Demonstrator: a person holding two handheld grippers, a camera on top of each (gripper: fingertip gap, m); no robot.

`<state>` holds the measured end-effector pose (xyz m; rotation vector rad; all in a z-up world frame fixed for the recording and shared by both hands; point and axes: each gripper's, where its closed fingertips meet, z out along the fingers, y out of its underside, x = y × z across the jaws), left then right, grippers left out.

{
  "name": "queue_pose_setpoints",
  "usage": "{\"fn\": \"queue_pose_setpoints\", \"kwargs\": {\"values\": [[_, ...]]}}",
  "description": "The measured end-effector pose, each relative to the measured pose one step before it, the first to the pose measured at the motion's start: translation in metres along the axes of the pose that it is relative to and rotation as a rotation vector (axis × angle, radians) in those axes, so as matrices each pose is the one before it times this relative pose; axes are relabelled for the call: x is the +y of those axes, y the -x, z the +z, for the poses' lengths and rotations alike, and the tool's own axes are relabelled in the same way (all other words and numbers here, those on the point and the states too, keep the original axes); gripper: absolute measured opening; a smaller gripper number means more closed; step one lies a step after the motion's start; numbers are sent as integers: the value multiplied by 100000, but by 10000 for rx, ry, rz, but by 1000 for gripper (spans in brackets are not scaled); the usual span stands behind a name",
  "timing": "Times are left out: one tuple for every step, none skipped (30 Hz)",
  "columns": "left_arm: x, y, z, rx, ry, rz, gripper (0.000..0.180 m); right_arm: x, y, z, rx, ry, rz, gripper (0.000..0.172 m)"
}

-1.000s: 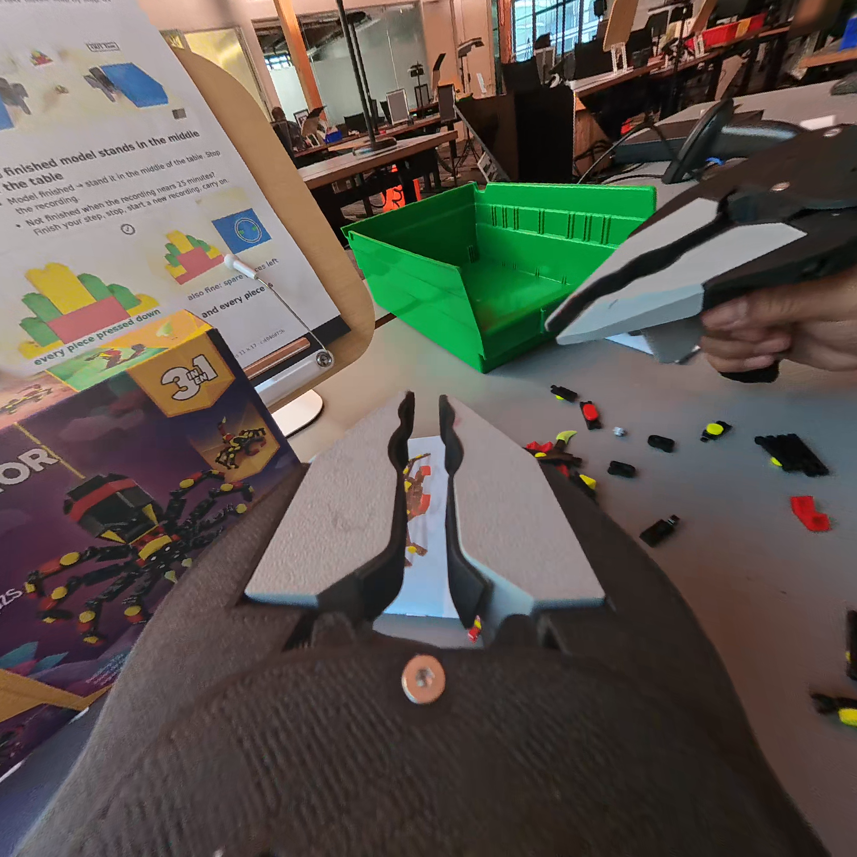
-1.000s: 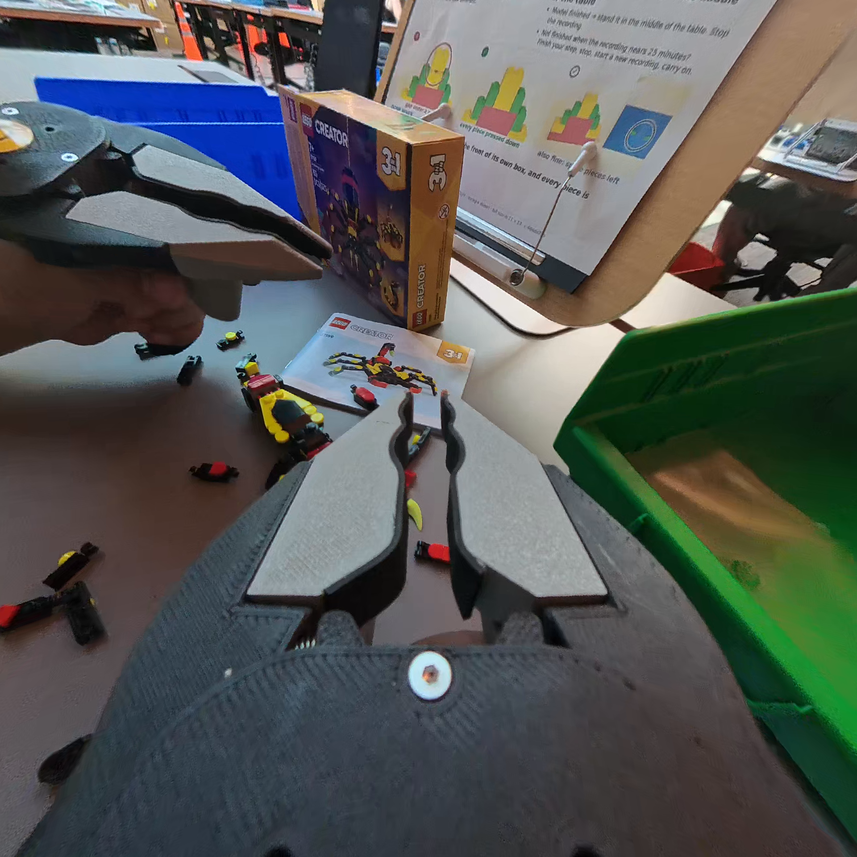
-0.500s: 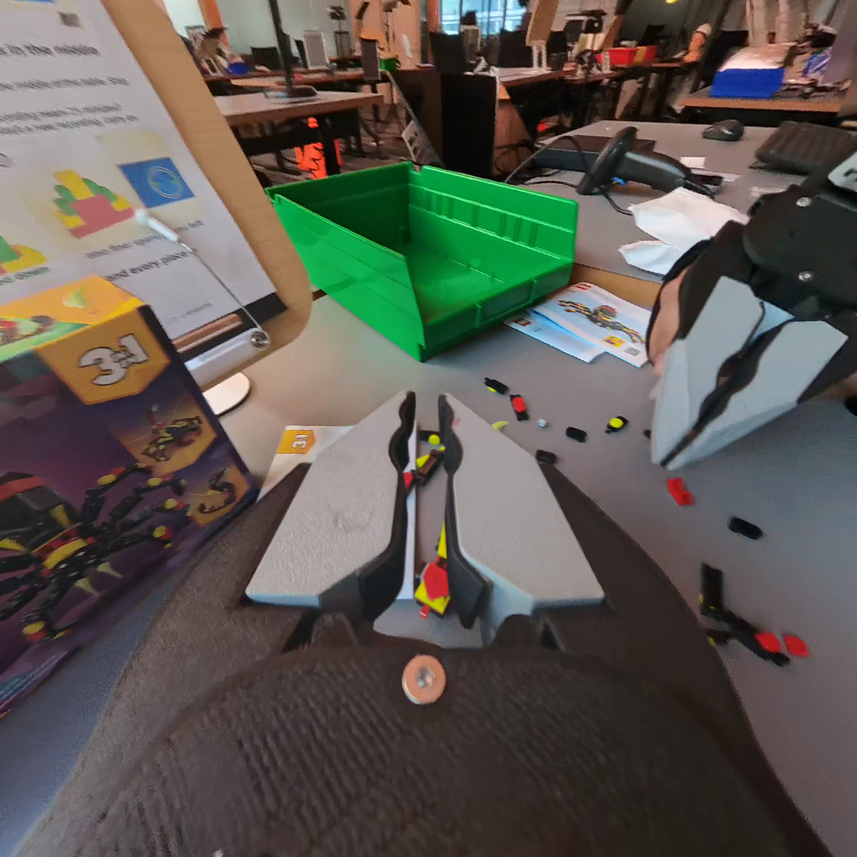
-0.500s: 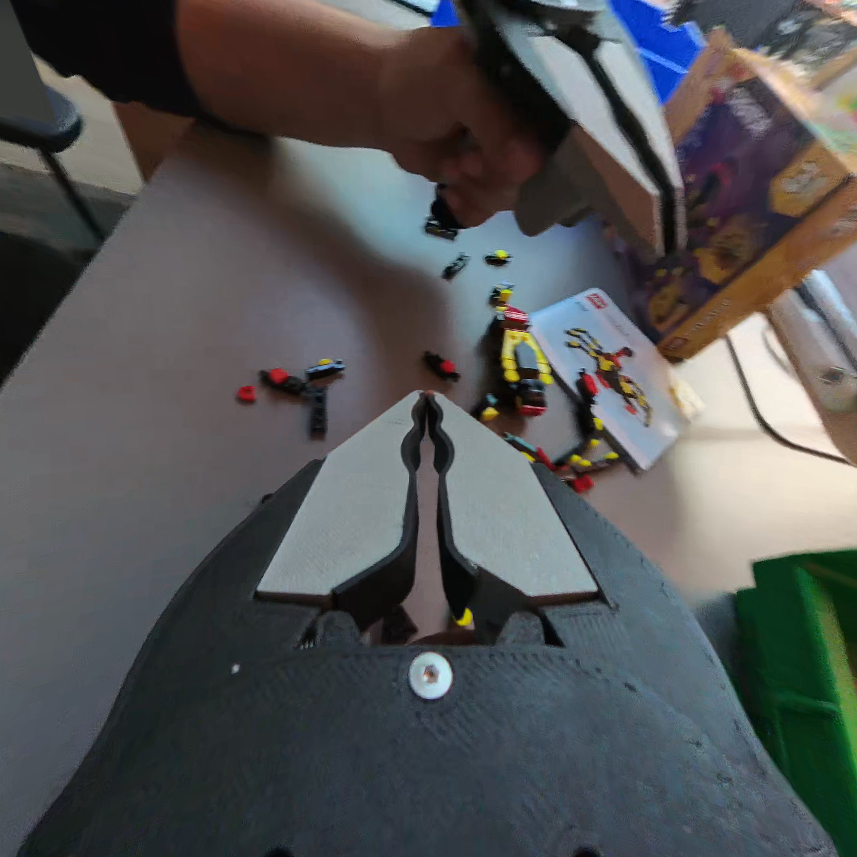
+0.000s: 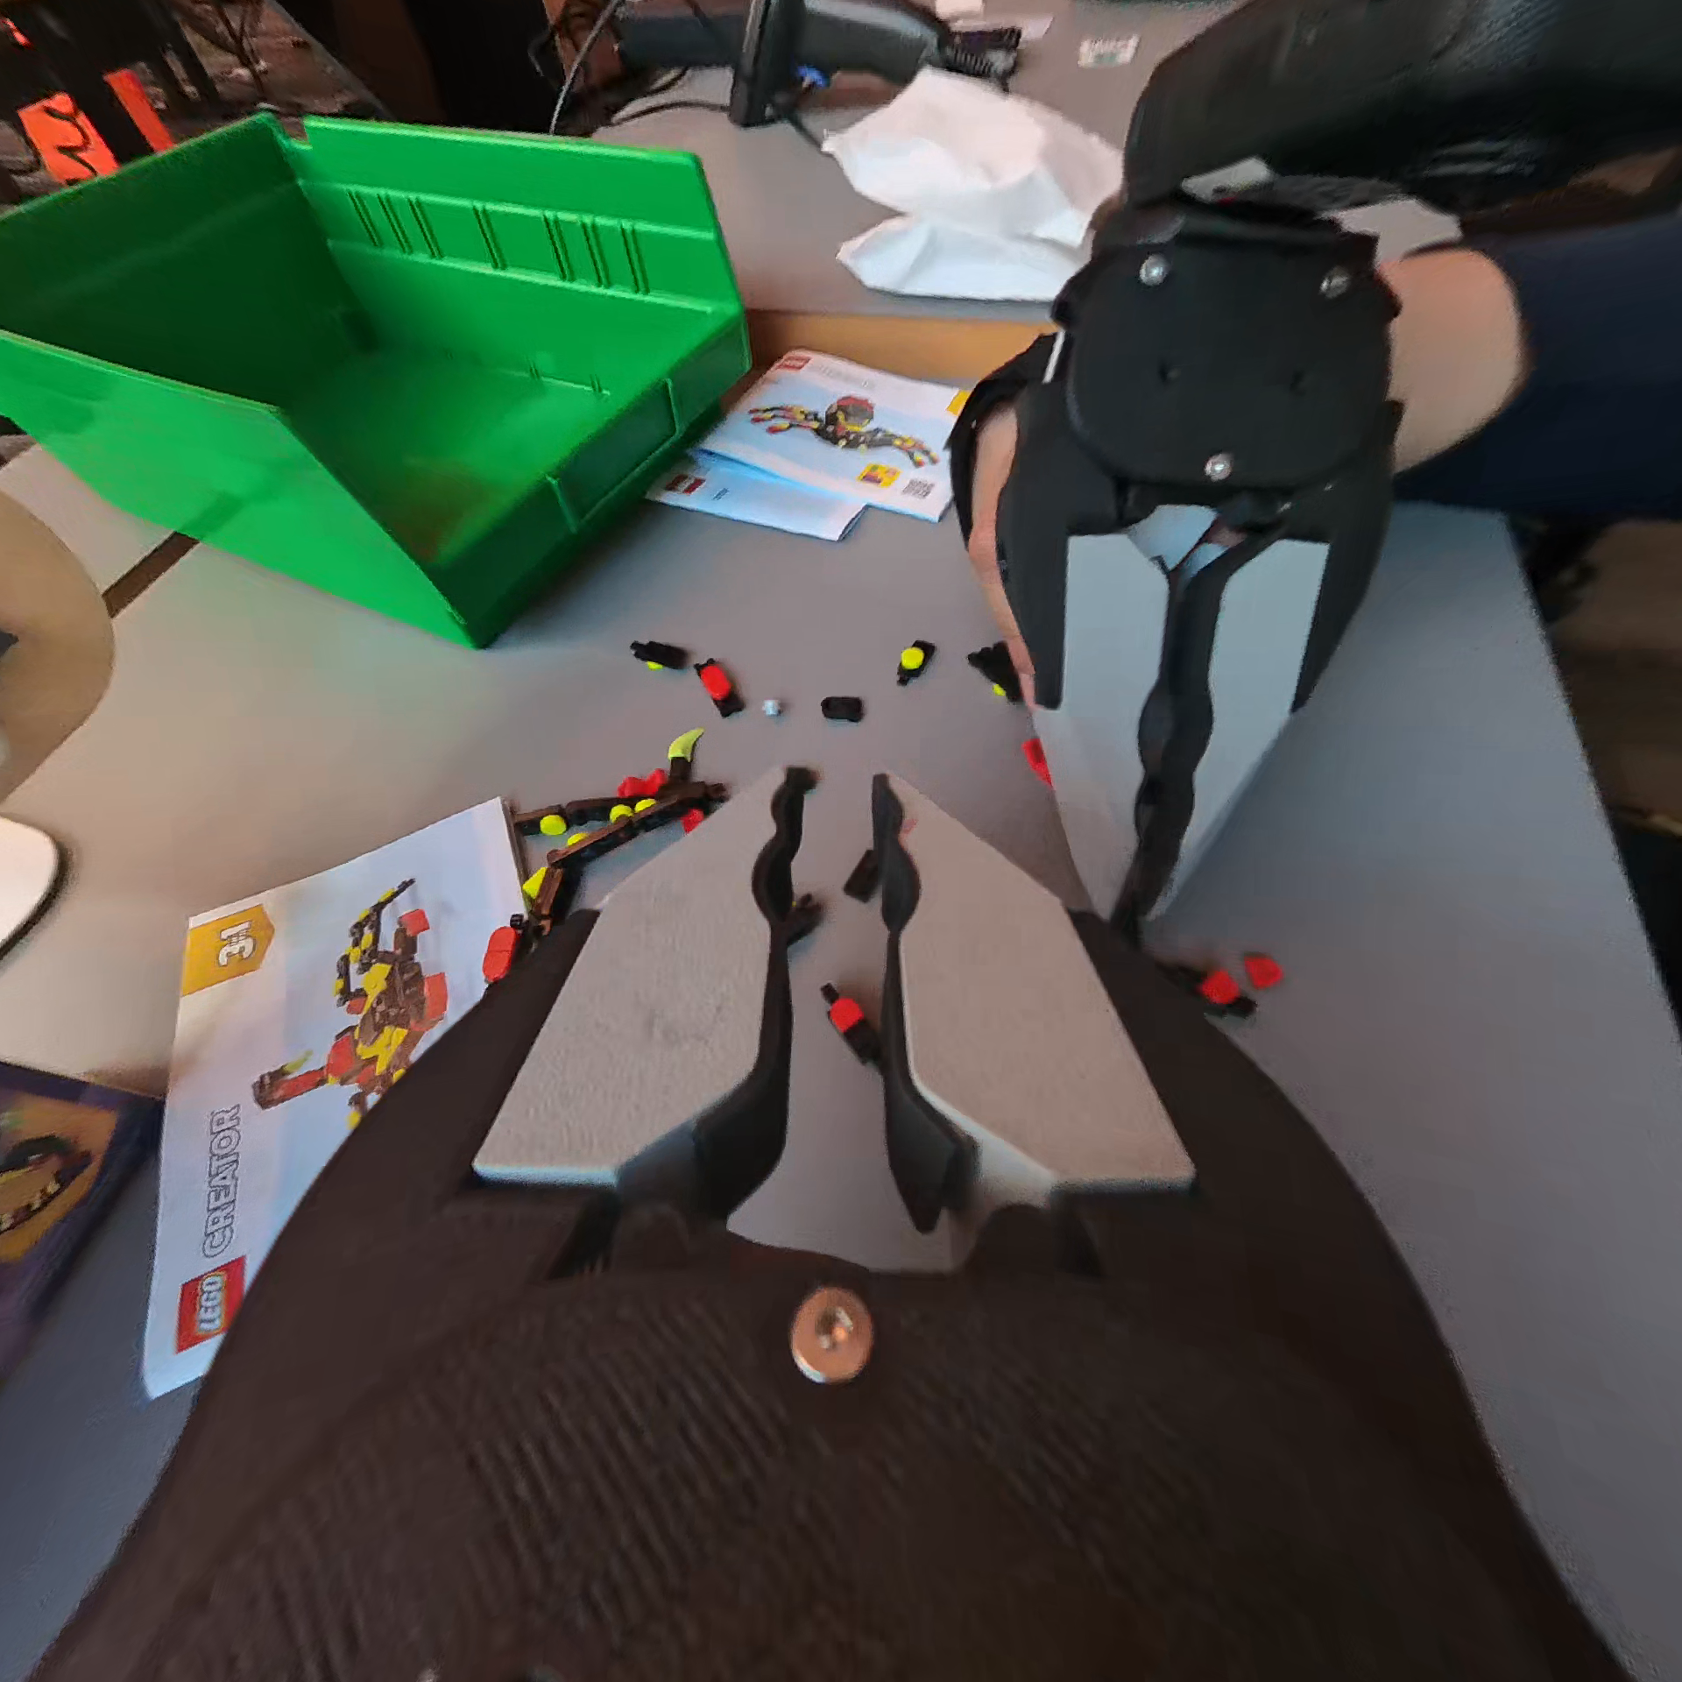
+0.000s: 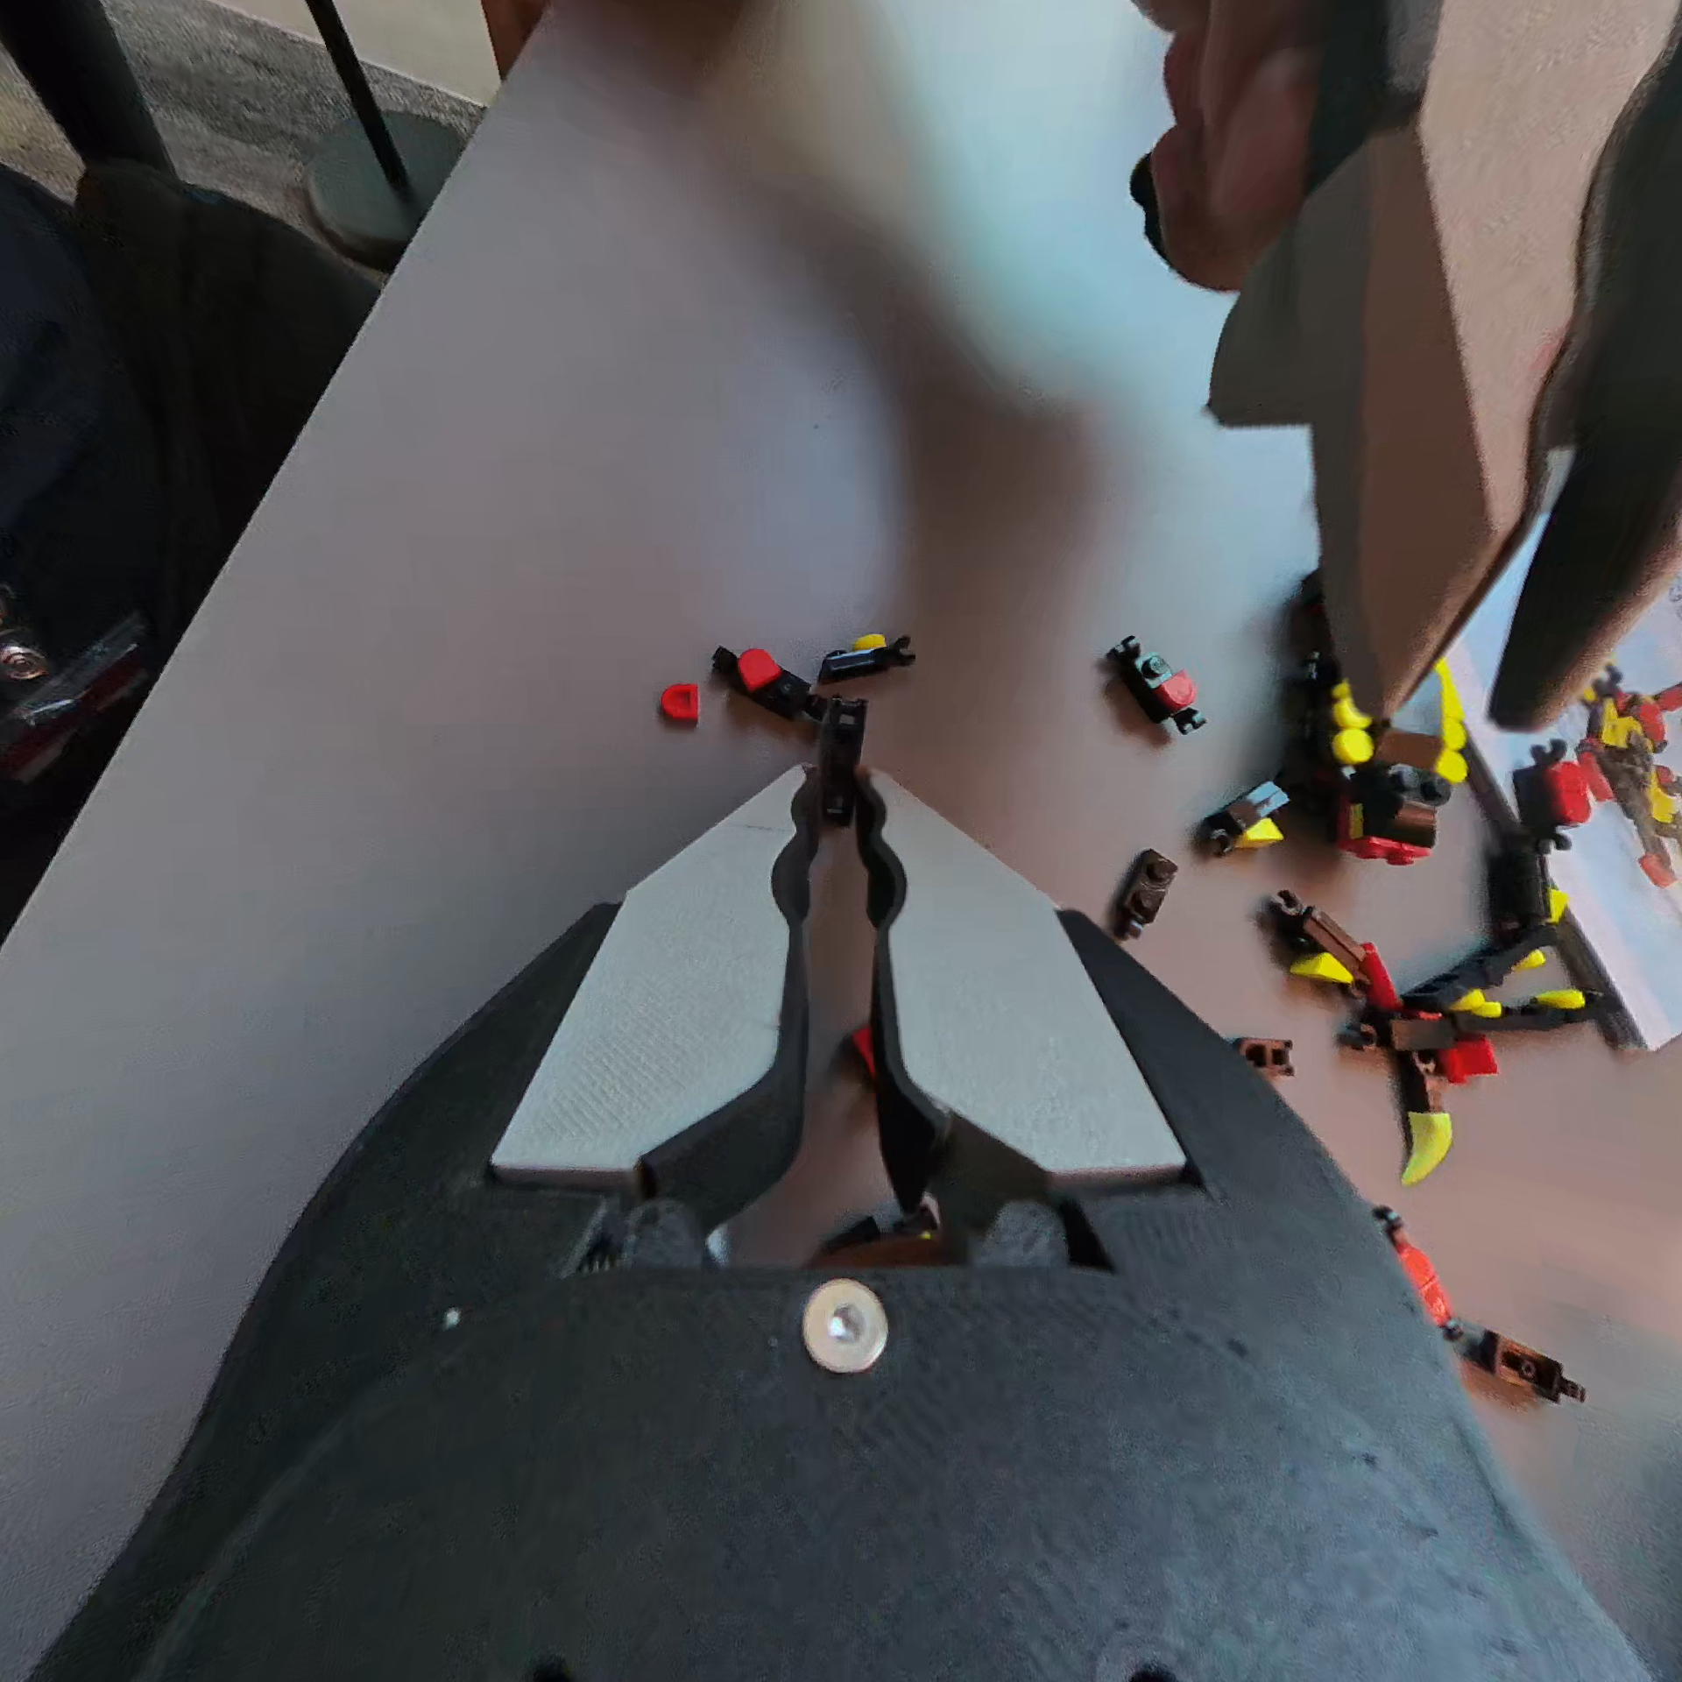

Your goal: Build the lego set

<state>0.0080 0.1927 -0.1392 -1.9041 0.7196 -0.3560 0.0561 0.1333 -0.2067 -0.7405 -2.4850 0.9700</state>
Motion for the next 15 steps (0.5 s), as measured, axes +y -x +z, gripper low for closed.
{"fn": "queue_pose_setpoints", "kwargs": {"values": [[232, -78, 151, -10, 131, 77, 12, -71, -148, 23, 82, -19, 7, 3], [89, -85, 94, 27, 69, -10, 12, 72, -338, -30, 150, 83, 85, 3], [-15, -63, 8, 27, 11, -33, 12, 125, -337, -97, 88, 92, 199, 2], [-28, -108, -26, 56, 6, -6, 12, -40, -308, -173, 11, -70, 328, 0], [-10, -123, -44, 59, 17, 27, 12, -196, -389, -248, 8, -196, 428, 0], [3, -48, -25, 4, 19, 48, 12, -159, -491, -266, 21, -195, 486, 0], [54, -36, 6, -11, 42, 75, 12, -137, -494, -261, 19, -186, 462, 0], [149, -47, 39, -4, 87, 84, 12, -157, -458, -260, 20, -218, 381, 0], [218, -125, 70, 45, 129, 92, 12, -115, -434, -260, 48, -189, 296, 0], [241, -64, 84, 3, 152, 98, 12, -48, -456, -248, 115, -123, 198, 0], [224, 29, 93, -59, 131, 87, 12, -4, -398, -244, 133, -94, 112, 0], [186, -43, 76, -11, 108, 76, 12, -39, -48, -196, -26, -95, 27, 0], [124, -153, 73, 57, 81, 62, 12, -121, 297, -136, -172, -114, -38, 0], [107, -139, 74, 44, 65, 54, 12, -145, 263, -20, -85, -78, -68, 3], [89, -24, 83, -30, 64, 47, 12, -43, 206, 132, -1, 43, -93, 12]]}}
